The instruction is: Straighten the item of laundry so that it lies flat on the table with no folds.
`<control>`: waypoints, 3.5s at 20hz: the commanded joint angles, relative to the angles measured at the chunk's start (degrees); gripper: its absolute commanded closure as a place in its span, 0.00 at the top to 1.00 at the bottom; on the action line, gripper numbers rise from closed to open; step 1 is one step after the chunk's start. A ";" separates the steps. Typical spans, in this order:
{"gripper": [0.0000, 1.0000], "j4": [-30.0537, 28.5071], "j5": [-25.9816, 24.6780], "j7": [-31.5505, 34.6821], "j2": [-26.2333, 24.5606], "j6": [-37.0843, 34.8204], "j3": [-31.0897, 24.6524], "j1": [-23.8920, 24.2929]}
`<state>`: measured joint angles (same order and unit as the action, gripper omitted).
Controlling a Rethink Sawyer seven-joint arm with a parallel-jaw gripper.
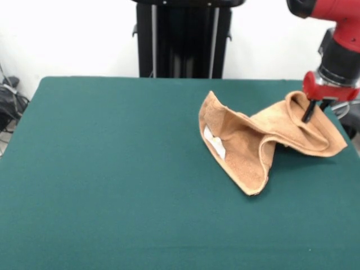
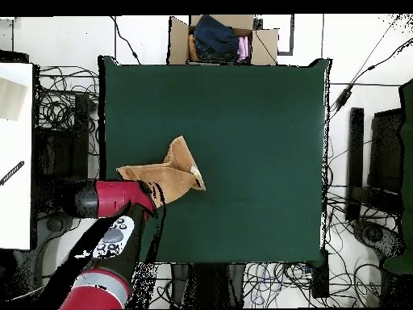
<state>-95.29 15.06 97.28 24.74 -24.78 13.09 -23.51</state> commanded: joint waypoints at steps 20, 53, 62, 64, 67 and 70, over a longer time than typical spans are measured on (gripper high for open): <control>0.00 -8.42 4.48 16.03 -0.13 4.70 -1.50 -0.31; 0.00 -12.83 3.64 4.69 7.75 5.51 -7.01 11.93; 0.00 -8.83 -5.49 -6.72 16.62 -10.05 -7.26 24.10; 0.00 -8.88 -7.45 -8.37 16.54 -9.97 -8.82 27.12; 0.00 -9.54 -10.30 -10.40 16.24 -8.71 -11.47 31.99; 0.00 -10.90 -13.33 -12.38 16.48 -7.11 -13.99 37.33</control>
<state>-103.44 7.03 97.69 40.02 -31.17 8.75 8.56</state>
